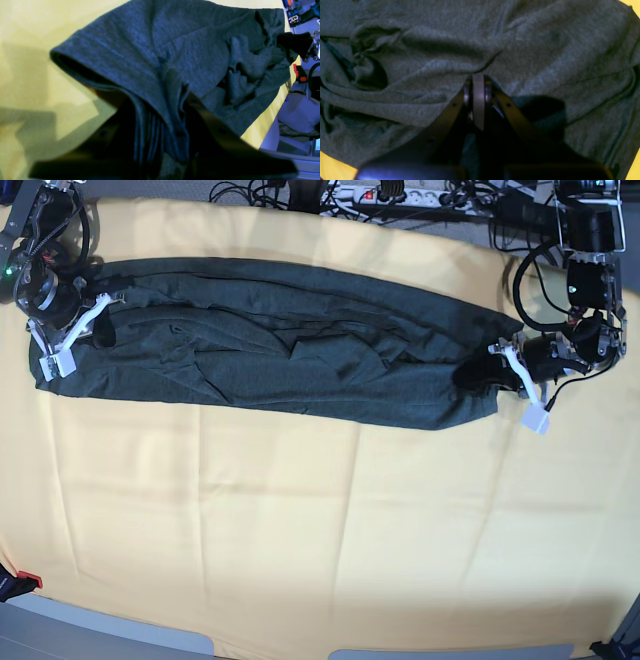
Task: Fold the T-shirt properly
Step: 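Grasp the strip's other end with the left gripper, then fold the held end with the left gripper toward the right gripper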
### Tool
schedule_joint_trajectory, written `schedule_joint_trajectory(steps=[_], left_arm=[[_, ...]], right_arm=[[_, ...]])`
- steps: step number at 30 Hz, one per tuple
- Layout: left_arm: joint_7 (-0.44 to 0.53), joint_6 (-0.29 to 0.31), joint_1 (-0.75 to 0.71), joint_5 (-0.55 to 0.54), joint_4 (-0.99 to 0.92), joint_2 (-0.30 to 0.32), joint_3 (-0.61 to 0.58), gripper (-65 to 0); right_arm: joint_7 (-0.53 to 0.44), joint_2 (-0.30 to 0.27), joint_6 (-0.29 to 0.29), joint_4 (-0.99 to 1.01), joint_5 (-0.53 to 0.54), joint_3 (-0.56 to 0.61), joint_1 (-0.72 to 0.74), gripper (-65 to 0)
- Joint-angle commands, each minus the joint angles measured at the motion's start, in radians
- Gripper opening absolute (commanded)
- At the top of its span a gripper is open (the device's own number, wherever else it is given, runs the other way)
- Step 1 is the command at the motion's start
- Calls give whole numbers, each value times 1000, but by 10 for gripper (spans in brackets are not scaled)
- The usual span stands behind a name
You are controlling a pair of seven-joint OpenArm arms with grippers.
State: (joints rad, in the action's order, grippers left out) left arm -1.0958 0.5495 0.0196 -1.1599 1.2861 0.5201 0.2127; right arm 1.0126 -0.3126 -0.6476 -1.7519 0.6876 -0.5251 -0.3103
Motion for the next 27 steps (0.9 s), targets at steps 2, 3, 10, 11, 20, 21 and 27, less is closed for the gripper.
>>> schedule_joint_trajectory(steps=[2,3,10,11,20,21,27], left_arm=[[-47,-12,10,45,2,18,15,-650],[-51,-12,16,45,3,18,26,-650],[-64,-12,50,38,3,18,190,-650],[-64,-12,49,36,3,18,210,-650],[-64,14,42,-77,3,14,238,-650],[-72,30,42,-109,3,14,238,-650],[-235,140,48,-324,9,13,238,-650]], right_arm=[[0,-14,1,-13,-8,-5,3,-650],[0,-14,1,-13,-8,-5,3,-650],[0,-14,1,-13,-8,-5,3,-650],[0,-14,1,-13,-8,-5,3,-650],[-3,-14,1,-13,-8,-5,5,-650],[-3,-14,1,-13,-8,-5,5,-650],[-4,-14,1,-13,-8,-5,6,-650]])
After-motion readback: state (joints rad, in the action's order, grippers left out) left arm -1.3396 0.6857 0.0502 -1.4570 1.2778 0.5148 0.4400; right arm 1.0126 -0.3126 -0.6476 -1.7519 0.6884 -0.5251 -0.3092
